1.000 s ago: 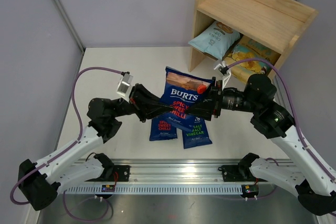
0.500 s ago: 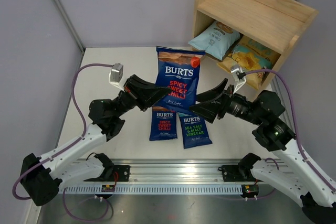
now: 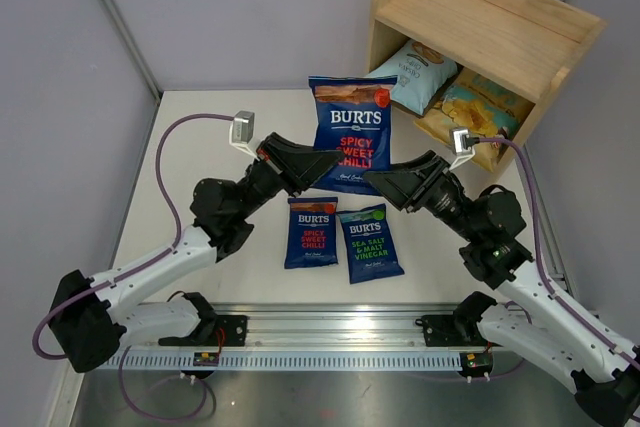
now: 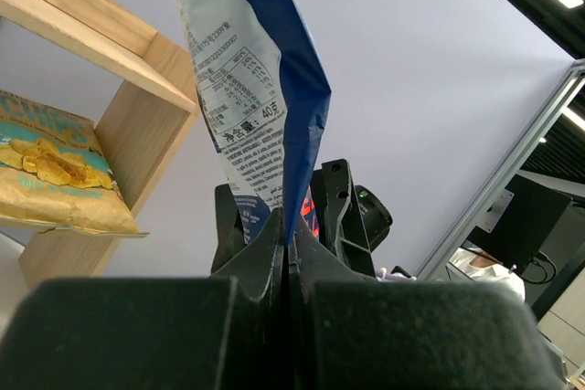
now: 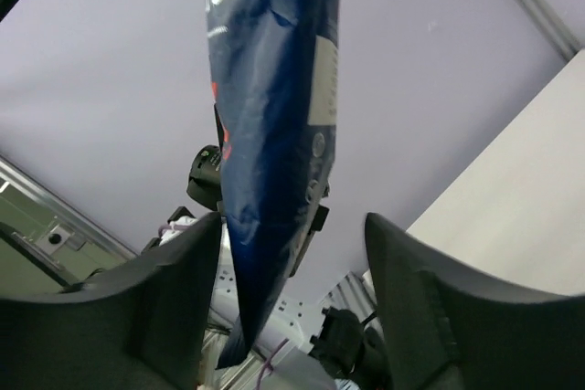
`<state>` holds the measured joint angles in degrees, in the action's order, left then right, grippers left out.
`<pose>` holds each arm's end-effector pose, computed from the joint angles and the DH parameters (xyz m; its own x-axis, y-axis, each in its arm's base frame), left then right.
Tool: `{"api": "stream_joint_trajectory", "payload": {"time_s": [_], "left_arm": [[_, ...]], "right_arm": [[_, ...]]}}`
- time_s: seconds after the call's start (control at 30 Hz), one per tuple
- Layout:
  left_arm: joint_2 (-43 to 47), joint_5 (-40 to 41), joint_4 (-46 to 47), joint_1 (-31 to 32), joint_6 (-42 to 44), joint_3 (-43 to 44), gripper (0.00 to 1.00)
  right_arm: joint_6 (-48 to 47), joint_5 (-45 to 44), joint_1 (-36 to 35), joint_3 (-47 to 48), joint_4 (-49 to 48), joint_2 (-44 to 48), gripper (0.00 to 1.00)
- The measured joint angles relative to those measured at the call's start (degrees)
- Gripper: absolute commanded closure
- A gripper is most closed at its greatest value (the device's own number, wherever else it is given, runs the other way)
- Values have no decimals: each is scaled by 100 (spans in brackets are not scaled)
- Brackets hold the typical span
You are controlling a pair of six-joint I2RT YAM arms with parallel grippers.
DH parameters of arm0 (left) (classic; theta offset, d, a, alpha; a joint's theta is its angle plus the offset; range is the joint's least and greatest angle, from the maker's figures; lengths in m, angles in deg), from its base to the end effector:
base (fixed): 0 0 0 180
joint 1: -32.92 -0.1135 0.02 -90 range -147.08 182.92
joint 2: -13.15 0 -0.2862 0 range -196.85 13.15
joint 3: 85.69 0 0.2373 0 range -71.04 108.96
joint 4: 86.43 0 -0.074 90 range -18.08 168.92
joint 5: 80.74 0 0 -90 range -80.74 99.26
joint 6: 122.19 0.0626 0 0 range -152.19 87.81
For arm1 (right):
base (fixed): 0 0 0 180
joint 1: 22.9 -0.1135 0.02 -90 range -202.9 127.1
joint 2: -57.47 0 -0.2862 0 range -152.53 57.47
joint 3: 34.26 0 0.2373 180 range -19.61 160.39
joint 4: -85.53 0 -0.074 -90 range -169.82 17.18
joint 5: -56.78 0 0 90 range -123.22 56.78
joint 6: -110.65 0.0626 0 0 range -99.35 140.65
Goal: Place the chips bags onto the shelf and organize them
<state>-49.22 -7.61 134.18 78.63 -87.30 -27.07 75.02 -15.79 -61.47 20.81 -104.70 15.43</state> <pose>0.1484 -0.1782 0.4319 -0.4553 -0.6574 -0.6005 0.8282 -0.0650 -0.5567 0.1146 0.1153 0.4115 -0.4785 0.6103 -0.6313 -0.7228 0.1345 0.6778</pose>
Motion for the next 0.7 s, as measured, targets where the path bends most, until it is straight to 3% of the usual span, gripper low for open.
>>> {"api": "stream_joint_trajectory", "payload": {"time_s": [0.23,0.3,0.4,0.47,0.53,0.7], "left_arm": [[-83,7,-330,9,-87,138,99],[-83,11,-514,9,-70,243,92],[-83,83,-1141,4,72,540,61],[-72,192,-1602,-17,188,741,48],[-13,409,-2149,-90,339,881,39],[518,1403,-3665,-345,800,964,32]], "right_arm": [[90,-214,0,17,-87,13,80],[101,-278,0,17,-76,26,82],[103,-463,0,37,83,114,83],[105,-621,0,57,221,186,87],[107,-885,0,170,538,238,87],[55,-1561,0,748,1257,131,89]]}}
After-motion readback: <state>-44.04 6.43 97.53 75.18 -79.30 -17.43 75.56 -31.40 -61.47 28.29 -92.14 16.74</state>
